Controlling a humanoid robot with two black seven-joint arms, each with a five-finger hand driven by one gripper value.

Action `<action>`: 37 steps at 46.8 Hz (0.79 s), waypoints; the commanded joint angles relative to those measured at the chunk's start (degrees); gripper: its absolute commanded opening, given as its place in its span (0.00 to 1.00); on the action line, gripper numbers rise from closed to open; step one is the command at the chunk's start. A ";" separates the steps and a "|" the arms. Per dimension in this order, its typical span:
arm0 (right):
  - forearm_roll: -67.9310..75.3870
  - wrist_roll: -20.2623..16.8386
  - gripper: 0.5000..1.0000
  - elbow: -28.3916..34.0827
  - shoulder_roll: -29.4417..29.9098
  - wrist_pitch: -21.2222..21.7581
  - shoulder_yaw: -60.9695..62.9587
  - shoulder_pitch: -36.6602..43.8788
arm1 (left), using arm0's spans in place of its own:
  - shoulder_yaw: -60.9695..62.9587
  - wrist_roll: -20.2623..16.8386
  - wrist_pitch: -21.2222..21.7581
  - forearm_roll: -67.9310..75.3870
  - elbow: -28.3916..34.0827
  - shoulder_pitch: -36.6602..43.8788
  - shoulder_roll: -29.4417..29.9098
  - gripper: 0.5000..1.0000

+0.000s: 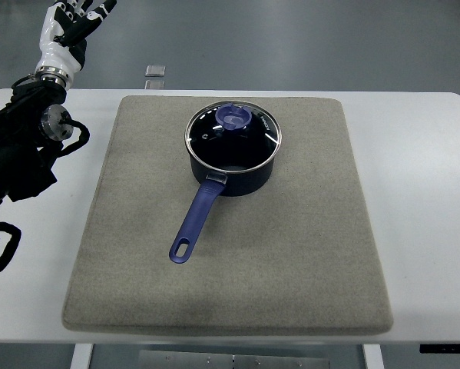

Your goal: Open pot lid and place left with left hand

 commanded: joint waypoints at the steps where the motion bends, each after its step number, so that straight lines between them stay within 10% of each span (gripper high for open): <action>1: -0.04 0.05 0.83 0.00 0.00 0.00 -0.09 0.00 | -0.01 0.01 -0.02 0.09 0.00 0.04 -0.01 0.98; 37: -0.04 0.05 0.83 0.00 0.00 0.00 -0.09 0.00 | 2.89 0.36 -1.60 2.63 -1.15 -5.58 1.49 0.98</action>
